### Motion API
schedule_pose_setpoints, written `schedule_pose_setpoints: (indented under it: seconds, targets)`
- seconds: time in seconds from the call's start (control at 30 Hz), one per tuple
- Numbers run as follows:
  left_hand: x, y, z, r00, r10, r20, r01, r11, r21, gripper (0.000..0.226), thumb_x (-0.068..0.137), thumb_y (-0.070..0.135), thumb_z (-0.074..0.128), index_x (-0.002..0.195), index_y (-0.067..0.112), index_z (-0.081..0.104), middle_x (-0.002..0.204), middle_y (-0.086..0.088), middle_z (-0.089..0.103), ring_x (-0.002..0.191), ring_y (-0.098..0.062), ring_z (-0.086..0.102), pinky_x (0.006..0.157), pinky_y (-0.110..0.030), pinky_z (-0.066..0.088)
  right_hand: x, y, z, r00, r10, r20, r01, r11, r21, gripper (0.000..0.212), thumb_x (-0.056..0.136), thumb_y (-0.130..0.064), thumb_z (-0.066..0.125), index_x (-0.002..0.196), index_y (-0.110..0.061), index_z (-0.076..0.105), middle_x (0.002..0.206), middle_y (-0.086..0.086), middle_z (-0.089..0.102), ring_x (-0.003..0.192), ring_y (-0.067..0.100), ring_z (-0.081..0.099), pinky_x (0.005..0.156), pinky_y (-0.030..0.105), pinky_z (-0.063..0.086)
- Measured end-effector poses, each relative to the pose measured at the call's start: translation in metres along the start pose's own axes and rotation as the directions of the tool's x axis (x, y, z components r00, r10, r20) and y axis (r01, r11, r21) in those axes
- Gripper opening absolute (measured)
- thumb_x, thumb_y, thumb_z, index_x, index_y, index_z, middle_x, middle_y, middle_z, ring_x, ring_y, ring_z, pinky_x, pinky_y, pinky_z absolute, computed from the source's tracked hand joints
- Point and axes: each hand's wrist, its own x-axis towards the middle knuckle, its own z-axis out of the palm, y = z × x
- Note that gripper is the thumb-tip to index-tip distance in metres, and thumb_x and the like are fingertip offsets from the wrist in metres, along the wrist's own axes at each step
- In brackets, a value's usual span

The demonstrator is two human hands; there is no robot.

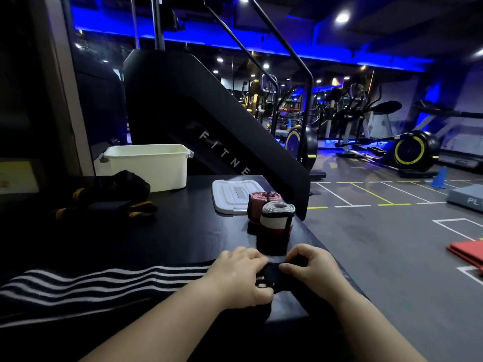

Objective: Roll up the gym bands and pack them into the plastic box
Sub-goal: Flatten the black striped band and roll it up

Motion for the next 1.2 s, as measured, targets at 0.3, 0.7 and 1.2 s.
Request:
schedule_pose_setpoints:
  seconds: [0.3, 0.7, 1.2]
  targets:
    - [-0.007, -0.007, 0.005, 0.999, -0.001, 0.035, 0.003, 1.000, -0.031, 0.070, 0.089, 0.065, 0.045, 0.148, 0.029, 0.033, 0.149, 0.005, 0.030, 0.139, -0.017, 0.022, 0.112, -0.037, 0.019, 0.001, -0.020, 0.001, 0.995, 0.079, 0.057, -0.070, 0.987, -0.143, 0.046, 0.061, -0.062, 0.079, 0.062, -0.020, 0.061, 0.057, -0.014, 0.062, 0.057, -0.004, 0.055, 0.052, 0.014, 0.039]
    - [-0.026, -0.021, 0.002, 0.994, -0.043, 0.099, 0.049, 0.997, -0.057, 0.081, 0.090, 0.069, 0.041, 0.154, 0.026, 0.018, 0.155, 0.003, 0.020, 0.143, -0.017, 0.012, 0.117, -0.035, 0.015, 0.002, -0.024, 0.000, 0.979, 0.134, 0.151, -0.103, 0.974, -0.200, 0.034, 0.066, -0.050, 0.082, 0.077, -0.028, 0.059, 0.075, -0.010, 0.065, 0.067, -0.004, 0.058, 0.057, 0.011, 0.041]
    - [-0.031, -0.020, 0.006, 0.997, -0.074, 0.017, 0.075, 0.997, -0.030, 0.076, 0.089, 0.070, 0.041, 0.150, 0.028, 0.028, 0.148, 0.003, 0.032, 0.135, -0.022, 0.022, 0.111, -0.037, 0.022, -0.005, -0.052, 0.015, 0.956, -0.240, 0.170, 0.294, 0.811, -0.505, 0.030, 0.079, -0.060, 0.057, 0.094, -0.037, 0.069, 0.099, -0.020, 0.064, 0.106, 0.001, 0.048, 0.091, 0.028, 0.027]
